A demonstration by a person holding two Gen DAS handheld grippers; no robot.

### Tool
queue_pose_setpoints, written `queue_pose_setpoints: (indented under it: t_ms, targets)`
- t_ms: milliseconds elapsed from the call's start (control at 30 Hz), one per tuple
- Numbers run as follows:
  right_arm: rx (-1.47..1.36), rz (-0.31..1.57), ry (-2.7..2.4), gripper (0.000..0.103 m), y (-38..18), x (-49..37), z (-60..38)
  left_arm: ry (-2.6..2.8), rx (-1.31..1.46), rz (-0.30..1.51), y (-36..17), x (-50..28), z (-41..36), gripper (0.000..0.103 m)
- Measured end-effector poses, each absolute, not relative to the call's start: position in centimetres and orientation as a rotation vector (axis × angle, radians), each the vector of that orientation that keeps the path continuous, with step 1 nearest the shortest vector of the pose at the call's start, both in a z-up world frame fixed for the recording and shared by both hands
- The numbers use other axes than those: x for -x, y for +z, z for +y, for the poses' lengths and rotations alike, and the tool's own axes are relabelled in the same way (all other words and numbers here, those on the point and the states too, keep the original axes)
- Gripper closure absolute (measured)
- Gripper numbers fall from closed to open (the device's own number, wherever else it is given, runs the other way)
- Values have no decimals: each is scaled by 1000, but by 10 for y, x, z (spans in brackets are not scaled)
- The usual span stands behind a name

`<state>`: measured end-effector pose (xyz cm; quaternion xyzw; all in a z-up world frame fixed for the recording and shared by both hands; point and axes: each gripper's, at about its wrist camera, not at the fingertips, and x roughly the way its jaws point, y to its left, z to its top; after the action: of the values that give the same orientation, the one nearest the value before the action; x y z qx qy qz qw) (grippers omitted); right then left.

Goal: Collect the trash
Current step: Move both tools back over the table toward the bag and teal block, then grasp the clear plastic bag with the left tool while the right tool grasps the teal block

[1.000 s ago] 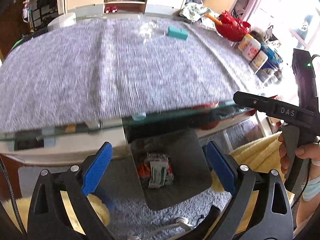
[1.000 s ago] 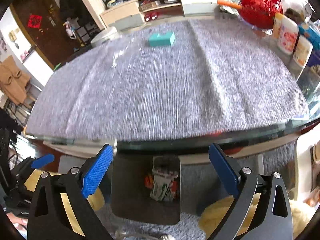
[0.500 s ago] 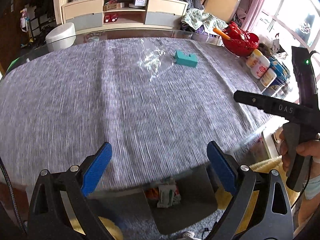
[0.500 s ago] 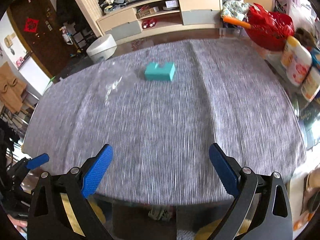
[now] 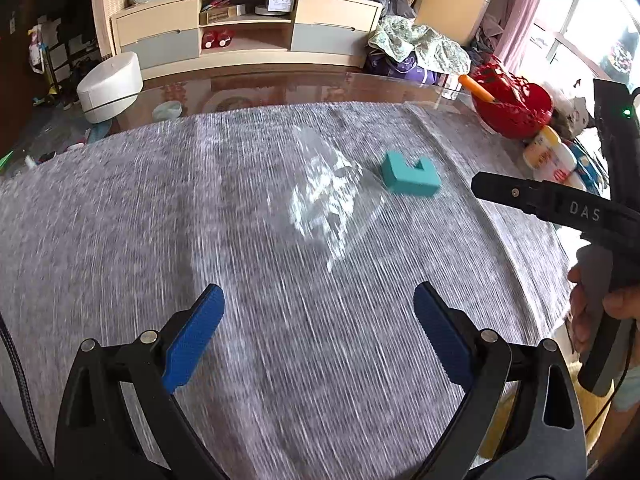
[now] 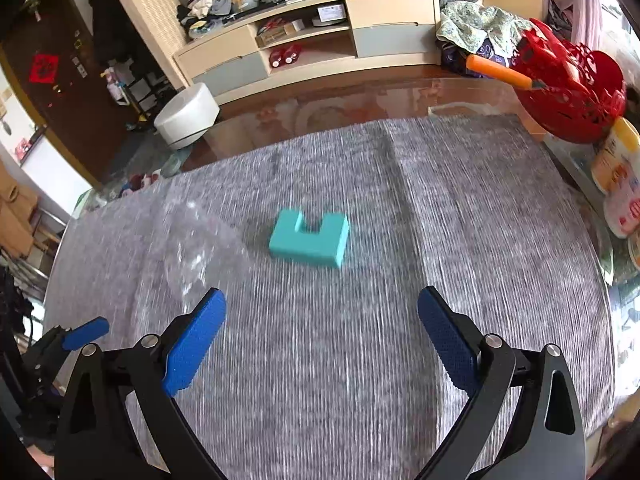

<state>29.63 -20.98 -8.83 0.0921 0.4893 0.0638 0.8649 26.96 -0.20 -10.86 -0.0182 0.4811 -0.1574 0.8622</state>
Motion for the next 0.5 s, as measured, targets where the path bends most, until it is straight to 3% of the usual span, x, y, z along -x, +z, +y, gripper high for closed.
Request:
queue_pose_setpoints:
  t_ms: [500]
  targets:
    - [-235,1064,87,6,-117,-350,-204,-360,-2,1053,-149,-341,-15,13]
